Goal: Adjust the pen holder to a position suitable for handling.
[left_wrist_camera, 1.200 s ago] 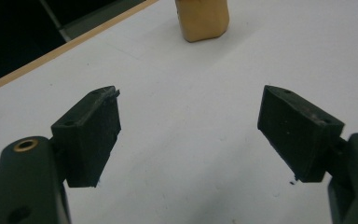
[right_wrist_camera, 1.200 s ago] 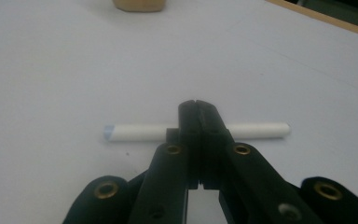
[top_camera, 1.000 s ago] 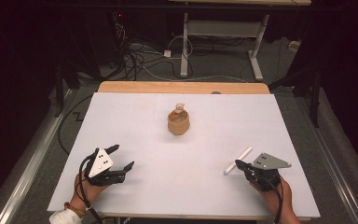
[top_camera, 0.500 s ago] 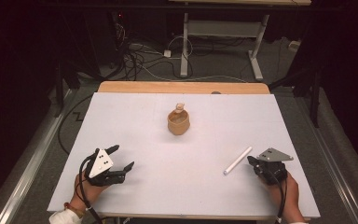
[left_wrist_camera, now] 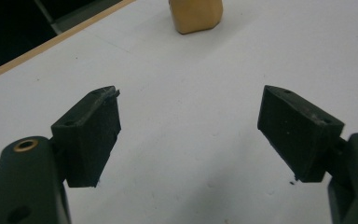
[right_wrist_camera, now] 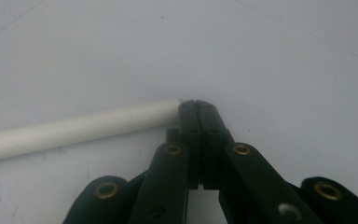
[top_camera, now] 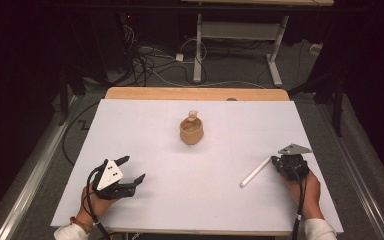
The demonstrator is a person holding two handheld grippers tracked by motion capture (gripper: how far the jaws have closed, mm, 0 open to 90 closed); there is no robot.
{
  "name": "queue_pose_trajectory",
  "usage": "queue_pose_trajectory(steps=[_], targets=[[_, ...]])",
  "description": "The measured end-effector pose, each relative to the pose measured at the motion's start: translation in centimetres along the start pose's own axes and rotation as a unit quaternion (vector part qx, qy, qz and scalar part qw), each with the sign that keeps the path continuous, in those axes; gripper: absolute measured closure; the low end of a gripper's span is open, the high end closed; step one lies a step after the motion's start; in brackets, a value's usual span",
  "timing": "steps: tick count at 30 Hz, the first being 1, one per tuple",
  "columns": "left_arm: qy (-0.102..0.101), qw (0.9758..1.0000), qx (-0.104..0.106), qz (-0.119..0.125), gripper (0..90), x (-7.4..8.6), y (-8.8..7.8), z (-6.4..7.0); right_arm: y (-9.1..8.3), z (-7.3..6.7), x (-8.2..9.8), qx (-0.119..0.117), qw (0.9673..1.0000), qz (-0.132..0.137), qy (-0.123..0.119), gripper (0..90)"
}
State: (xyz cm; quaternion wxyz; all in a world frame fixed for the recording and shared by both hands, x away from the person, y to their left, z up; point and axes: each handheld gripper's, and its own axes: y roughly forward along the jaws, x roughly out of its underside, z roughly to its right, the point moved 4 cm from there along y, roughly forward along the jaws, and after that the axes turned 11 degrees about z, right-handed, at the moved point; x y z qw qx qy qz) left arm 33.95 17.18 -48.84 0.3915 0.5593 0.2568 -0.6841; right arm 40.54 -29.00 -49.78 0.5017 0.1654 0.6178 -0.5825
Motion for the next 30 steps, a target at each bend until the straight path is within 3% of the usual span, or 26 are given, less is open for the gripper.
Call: queue_pose_trajectory(steps=[10, 13, 16, 18, 19, 20, 22, 23, 24, 26, 28, 30], targets=[[0.000, 1.0000, 0.001, -0.008, 20.2, 0.3, 0.2, 0.1, 1.0, -0.3, -0.6, -0.002, 0.9999, 0.001, -0.010, 90.0], [0.000, 1.0000, 0.001, -0.009, 20.2, 0.3, 0.2, 0.1, 1.2, -0.1, -0.8, -0.015, 0.9998, -0.002, -0.012, 90.0], [-0.004, 1.0000, -0.001, -0.003, 20.2, 0.0, 0.1, 0.0, 1.2, 0.0, -0.9, -0.013, 0.9999, -0.001, -0.003, 90.0], [-0.005, 1.0000, -0.002, 0.000, 20.2, -0.1, 0.0, -0.2, 0.8, 0.0, -1.3, -0.008, 0.9998, 0.018, 0.000, 90.0], [-0.005, 1.0000, -0.002, 0.000, 20.2, -0.1, 0.0, -0.3, 0.4, -0.2, -1.8, -0.018, 0.9992, 0.037, 0.000, 86.6], [-0.005, 1.0000, -0.002, 0.001, 20.2, -0.2, 0.0, -0.3, -0.2, -0.6, -2.4, -0.041, 0.9973, 0.059, -0.013, 82.2], [-0.007, 1.0000, -0.003, 0.002, 20.2, -0.3, -0.1, -0.5, -1.0, -1.3, -3.3, -0.060, 0.9937, 0.071, -0.063, 70.5], [-0.007, 1.0000, -0.003, 0.003, 20.2, -0.3, -0.1, -0.5, -1.3, -1.7, -3.7, -0.082, 0.9908, 0.077, -0.075, 68.0], [-0.007, 1.0000, -0.003, 0.003, 20.2, -0.3, -0.1, -0.4, -1.5, -2.0, -3.8, -0.087, 0.9905, 0.073, -0.078, 64.4], [-0.004, 1.0000, -0.003, 0.002, 20.2, -0.3, -0.2, -0.4, -1.4, -2.2, -3.9, -0.070, 0.9935, 0.058, -0.068, 54.1], [-0.003, 1.0000, -0.002, 0.004, 20.2, -0.4, -0.3, -0.3, -1.3, -2.2, -3.6, -0.048, 0.9974, 0.051, -0.019, 50.5], [-0.004, 1.0000, -0.004, 0.005, 20.2, -0.5, -0.3, -0.3, -1.4, -2.3, -3.5, -0.042, 0.9971, 0.049, 0.042, 47.1]])
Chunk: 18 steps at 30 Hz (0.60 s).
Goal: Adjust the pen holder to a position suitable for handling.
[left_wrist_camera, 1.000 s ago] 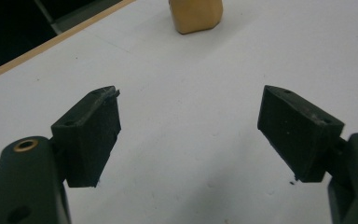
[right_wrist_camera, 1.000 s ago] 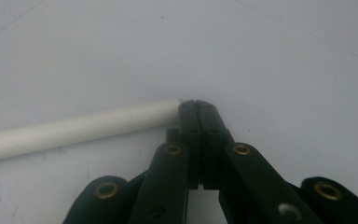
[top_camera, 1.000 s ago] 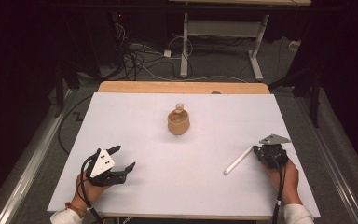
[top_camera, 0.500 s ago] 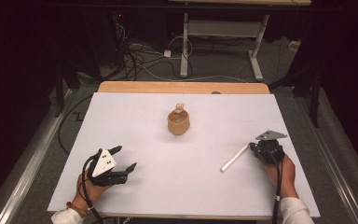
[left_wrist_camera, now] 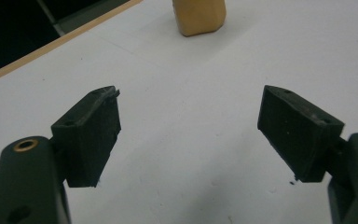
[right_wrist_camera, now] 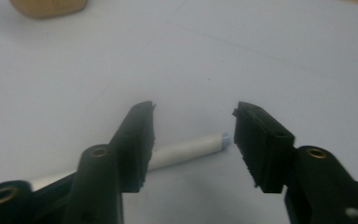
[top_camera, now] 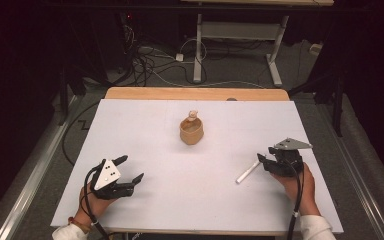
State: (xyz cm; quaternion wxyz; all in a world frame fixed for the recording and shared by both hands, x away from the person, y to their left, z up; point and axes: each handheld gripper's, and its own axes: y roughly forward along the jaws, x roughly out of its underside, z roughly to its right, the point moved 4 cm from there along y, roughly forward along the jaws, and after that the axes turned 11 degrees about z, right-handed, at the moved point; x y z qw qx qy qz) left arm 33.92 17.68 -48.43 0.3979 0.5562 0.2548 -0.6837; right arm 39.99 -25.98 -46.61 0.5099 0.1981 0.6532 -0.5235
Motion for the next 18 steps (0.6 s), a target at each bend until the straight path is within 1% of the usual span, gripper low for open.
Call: queue_pose_trajectory(steps=[1, 2, 4, 5, 6, 7, 8, 9, 10, 11, 13, 14, 15, 16, 17, 18], targets=[[0.000, 1.0000, -0.001, 0.000, 20.2, 0.0, 0.0, 0.0, 0.0, -0.1, 0.1, 0.001, 0.9995, 0.003, 0.030, 43.8], [0.000, 1.0000, -0.001, 0.001, 20.2, 0.0, 0.0, 0.0, 0.2, -0.3, 0.2, 0.002, 0.9986, 0.006, 0.052, 42.5], [0.001, 1.0000, 0.000, 0.002, 20.2, -0.1, 0.1, 0.1, 0.7, -0.7, 0.3, 0.018, 0.9978, -0.002, 0.064, 40.8], [0.002, 1.0000, 0.002, 0.002, 20.2, -0.1, 0.0, 0.1, 1.0, -0.8, 0.4, 0.020, 0.9971, -0.010, 0.073, 38.6], [0.003, 1.0000, 0.003, 0.003, 20.2, -0.1, 0.0, 0.1, 1.2, -0.9, 0.4, 0.026, 0.9962, -0.016, 0.081, 37.6], [0.003, 1.0000, 0.003, 0.003, 20.2, -0.1, 0.0, 0.1, 1.4, -0.9, 0.5, 0.034, 0.9951, -0.014, 0.092, 37.7], [-0.001, 1.0000, 0.003, 0.005, 20.2, -0.2, 0.0, 0.1, 1.6, -1.0, 0.6, 0.036, 0.9941, -0.018, 0.101, 37.4], [-0.001, 1.0000, 0.003, 0.005, 20.2, -0.2, 0.0, 0.1, 1.6, -1.0, 0.6, 0.036, 0.9941, -0.018, 0.101, 37.4], [0.000, 1.0000, 0.003, 0.004, 20.2, -0.2, -0.1, 0.1, 2.2, -1.2, 0.9, 0.041, 0.9931, -0.032, 0.105, 37.3], [0.001, 1.0000, 0.003, 0.004, 20.2, -0.2, -0.1, 0.1, 2.4, -1.3, 1.1, 0.040, 0.9931, -0.038, 0.104, 37.4], [0.001, 1.0000, 0.003, 0.006, 20.2, -0.3, -0.1, 0.1, 2.9, -1.5, 1.5, 0.035, 0.9919, -0.045, 0.114, 38.6], [0.001, 1.0000, 0.003, 0.006, 20.2, -0.3, -0.1, 0.1, 3.2, -1.7, 1.7, 0.033, 0.9915, -0.052, 0.115, 38.0], [0.000, 1.0000, 0.003, 0.007, 20.2, -0.4, -0.1, 0.1, 3.4, -1.9, 1.8, 0.038, 0.9920, -0.048, 0.111, 38.5], [0.001, 1.0000, 0.002, 0.009, 20.2, -0.5, -0.1, 0.1, 3.5, -2.1, 1.7, 0.045, 0.9925, -0.049, 0.103, 38.5], [0.001, 1.0000, 0.001, 0.009, 20.2, -0.5, -0.1, 0.0, 3.6, -2.3, 1.7, 0.043, 0.9931, -0.051, 0.096, 38.6], [0.000, 1.0000, 0.001, 0.008, 20.2, -0.4, -0.1, 0.0, 3.8, -2.4, 1.6, 0.042, 0.9931, -0.050, 0.097, 40.0]])
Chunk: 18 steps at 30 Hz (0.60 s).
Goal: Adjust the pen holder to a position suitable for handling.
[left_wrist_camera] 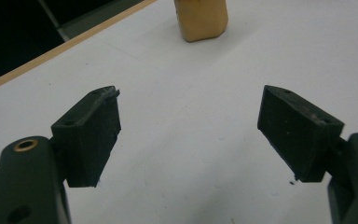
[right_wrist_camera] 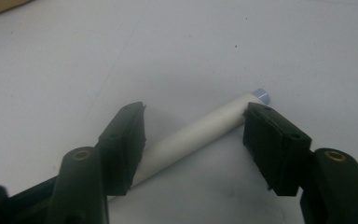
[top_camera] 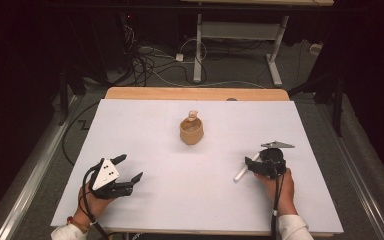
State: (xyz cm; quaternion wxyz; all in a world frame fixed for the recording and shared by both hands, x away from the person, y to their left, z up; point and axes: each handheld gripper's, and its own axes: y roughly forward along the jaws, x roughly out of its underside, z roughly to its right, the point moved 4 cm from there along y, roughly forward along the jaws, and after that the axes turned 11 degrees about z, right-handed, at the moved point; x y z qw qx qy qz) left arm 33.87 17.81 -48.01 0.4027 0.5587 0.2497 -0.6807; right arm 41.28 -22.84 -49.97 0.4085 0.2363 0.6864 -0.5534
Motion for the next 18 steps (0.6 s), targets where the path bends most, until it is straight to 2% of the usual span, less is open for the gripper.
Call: queue_pose_trajectory(steps=[4, 6, 7, 10, 11, 14, 16, 18], targets=[[-0.001, 1.0000, 0.000, -0.003, 20.3, 0.1, 0.1, 0.0, 1.2, -0.6, -0.7, 0.008, 1.0000, -0.002, -0.004, 40.6], [0.001, 1.0000, 0.001, -0.005, 20.3, 0.2, 0.1, 0.1, 1.5, -0.8, -0.9, 0.014, 0.9998, -0.005, -0.012, 40.6], [0.001, 1.0000, 0.002, -0.007, 20.6, 0.3, 0.1, 0.1, 2.0, -1.1, -1.2, 0.023, 0.9992, -0.015, -0.028, 42.1], [-0.002, 0.9999, 0.004, -0.010, 21.2, 0.4, 0.2, 0.1, 2.2, -1.2, -1.4, 0.025, 0.9990, -0.018, -0.032, 44.0], [-0.003, 0.9999, 0.004, -0.011, 21.2, 0.5, 0.2, 0.1, 2.3, -1.2, -1.4, 0.026, 0.9992, -0.018, -0.026, 45.2], [-0.001, 0.9999, 0.006, -0.012, 21.2, 0.5, 0.2, 0.1, 2.3, -1.2, -1.4, 0.021, 0.9990, -0.016, -0.036, 48.2], [-0.001, 0.9999, 0.005, -0.012, 21.2, 0.5, 0.2, 0.1, 2.2, -1.0, -1.5, 0.013, 0.9990, -0.014, -0.040, 61.9], [0.000, 0.9999, 0.005, -0.013, 21.2, 0.5, 0.2, 0.1, 2.3, -1.0, -1.6, 0.004, 0.9990, -0.013, -0.043, 67.7]])
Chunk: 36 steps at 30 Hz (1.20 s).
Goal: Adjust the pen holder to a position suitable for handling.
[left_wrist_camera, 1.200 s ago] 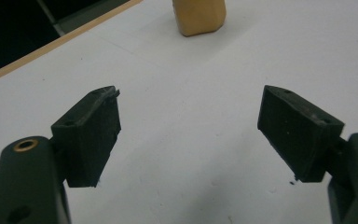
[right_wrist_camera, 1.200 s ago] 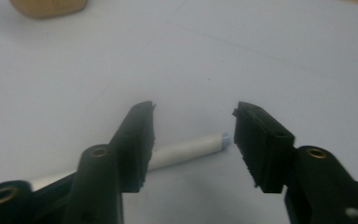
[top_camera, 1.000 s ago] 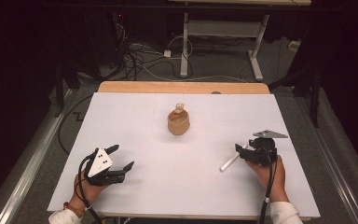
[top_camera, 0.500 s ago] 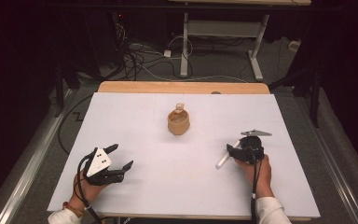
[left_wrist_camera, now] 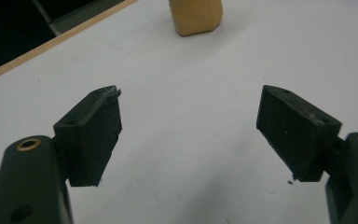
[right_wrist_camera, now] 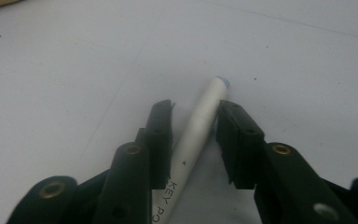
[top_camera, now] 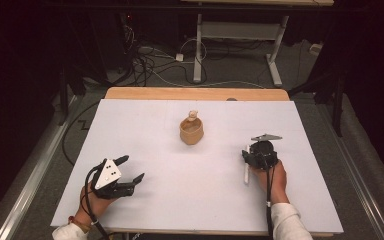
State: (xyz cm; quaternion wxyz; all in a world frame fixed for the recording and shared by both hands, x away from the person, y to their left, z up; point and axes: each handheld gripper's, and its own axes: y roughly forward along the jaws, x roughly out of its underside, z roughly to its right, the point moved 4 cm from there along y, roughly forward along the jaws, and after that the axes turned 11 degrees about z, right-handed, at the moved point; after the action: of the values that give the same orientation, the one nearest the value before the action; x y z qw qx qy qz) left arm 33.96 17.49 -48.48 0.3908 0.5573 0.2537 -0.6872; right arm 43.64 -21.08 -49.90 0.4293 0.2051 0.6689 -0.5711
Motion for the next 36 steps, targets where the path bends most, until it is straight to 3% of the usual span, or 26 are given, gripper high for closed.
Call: queue_pose_trajectory(steps=[3, 13, 22, 29, 36], targets=[[0.000, 1.0000, -0.001, 0.000, 21.2, 0.0, 0.0, 0.0, 0.1, -0.2, -0.1, -0.017, 0.9998, -0.003, -0.015, 77.3], [0.003, 1.0000, 0.001, -0.004, 21.2, 0.2, 0.1, 0.1, 0.0, 0.0, -0.8, -0.054, 0.9971, -0.016, -0.051, 78.5], [0.002, 1.0000, 0.000, -0.003, 21.1, 0.2, 0.1, 0.1, -2.8, -0.2, -2.6, -0.064, 0.9952, 0.051, -0.054, 78.5], [0.004, 1.0000, 0.000, -0.001, 21.1, 0.2, 0.1, 0.1, -5.0, -0.2, -3.8, -0.075, 0.9902, 0.105, -0.054, 78.5], [0.005, 1.0000, 0.002, -0.002, 21.1, 0.3, 0.1, 0.2, -6.6, -0.4, -5.0, -0.083, 0.9828, 0.156, -0.052, 78.6]])
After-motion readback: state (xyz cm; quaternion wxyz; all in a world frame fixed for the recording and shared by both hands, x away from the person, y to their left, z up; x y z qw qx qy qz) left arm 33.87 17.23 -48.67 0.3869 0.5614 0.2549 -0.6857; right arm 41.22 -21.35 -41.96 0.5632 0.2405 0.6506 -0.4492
